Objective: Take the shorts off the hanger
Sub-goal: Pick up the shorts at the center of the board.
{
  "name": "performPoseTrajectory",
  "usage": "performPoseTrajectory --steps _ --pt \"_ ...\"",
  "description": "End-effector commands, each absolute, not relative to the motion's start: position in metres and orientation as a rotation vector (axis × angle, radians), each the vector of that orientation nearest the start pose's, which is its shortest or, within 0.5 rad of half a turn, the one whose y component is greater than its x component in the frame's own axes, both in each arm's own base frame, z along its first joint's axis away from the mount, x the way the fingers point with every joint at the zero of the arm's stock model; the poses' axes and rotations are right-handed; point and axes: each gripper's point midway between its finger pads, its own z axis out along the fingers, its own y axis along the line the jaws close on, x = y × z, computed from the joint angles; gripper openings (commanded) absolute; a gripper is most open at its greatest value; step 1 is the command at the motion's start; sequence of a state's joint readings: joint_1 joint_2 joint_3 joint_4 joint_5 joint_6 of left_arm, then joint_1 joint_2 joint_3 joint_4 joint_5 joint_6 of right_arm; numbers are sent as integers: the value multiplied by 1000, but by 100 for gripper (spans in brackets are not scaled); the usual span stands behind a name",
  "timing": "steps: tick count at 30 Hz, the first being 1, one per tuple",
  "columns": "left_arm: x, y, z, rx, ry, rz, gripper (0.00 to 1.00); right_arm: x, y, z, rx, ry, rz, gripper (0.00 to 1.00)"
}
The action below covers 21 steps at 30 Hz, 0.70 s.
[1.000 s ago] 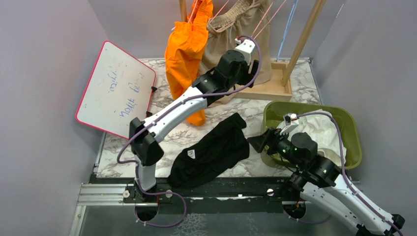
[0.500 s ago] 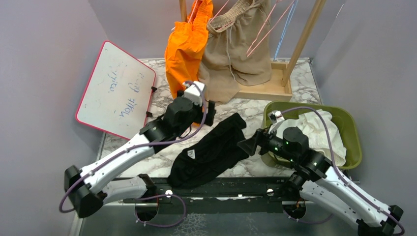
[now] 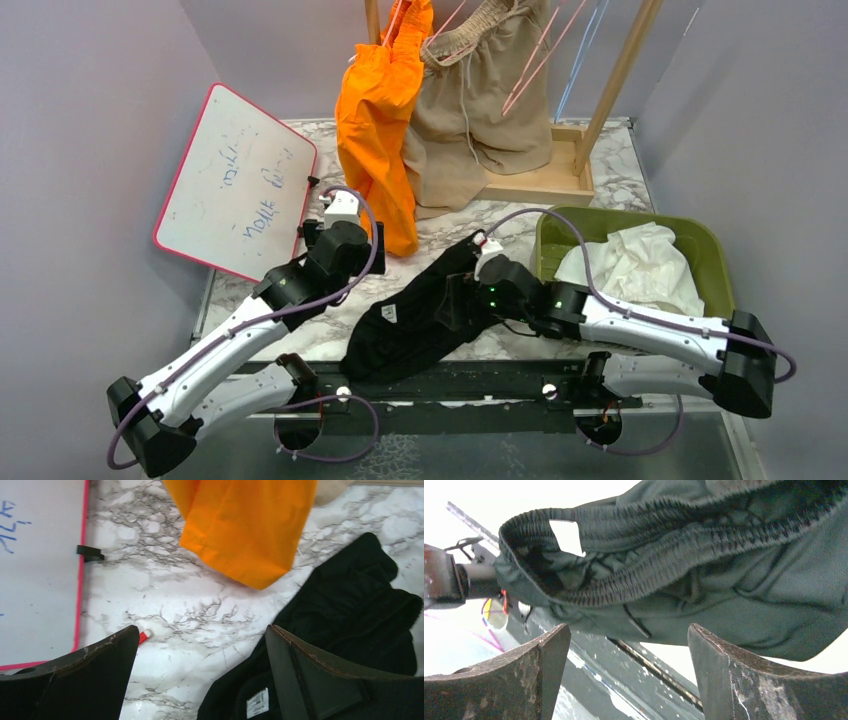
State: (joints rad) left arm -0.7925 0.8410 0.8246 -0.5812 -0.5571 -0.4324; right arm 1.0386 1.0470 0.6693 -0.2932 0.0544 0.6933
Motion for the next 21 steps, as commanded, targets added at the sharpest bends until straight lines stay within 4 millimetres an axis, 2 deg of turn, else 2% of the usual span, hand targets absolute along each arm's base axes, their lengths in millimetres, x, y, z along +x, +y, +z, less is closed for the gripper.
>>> performPoseTrajectory --steps 1,2,4,7,8,9,11,16,21 --pt "249 -106 201 62 2138 26 99 174 291 139 -160 2313 644 90" --pt "253 -96 198 53 2147 65 99 175 297 138 -139 2313 647 90" --pt "265 -65 191 -55 2156 110 99 177 310 135 -98 2316 685 90" --pt "274 -41 180 -199 2153 -2 99 177 329 136 -49 2305 754 91" --pt "275 -36 177 -246 2143 -32 99 179 331 130 26 2328 737 96" --pt "274 -33 173 -283 2141 -52 99 181 330 125 117 2363 697 97" --pt "270 -32 168 -314 2139 -81 99 184 330 117 155 2417 585 98" --pt "263 -27 180 -324 2078 -85 99 192 326 95 274 2472 322 100" --pt "261 -27 186 -314 2051 -97 99 192 331 77 346 2514 216 99"
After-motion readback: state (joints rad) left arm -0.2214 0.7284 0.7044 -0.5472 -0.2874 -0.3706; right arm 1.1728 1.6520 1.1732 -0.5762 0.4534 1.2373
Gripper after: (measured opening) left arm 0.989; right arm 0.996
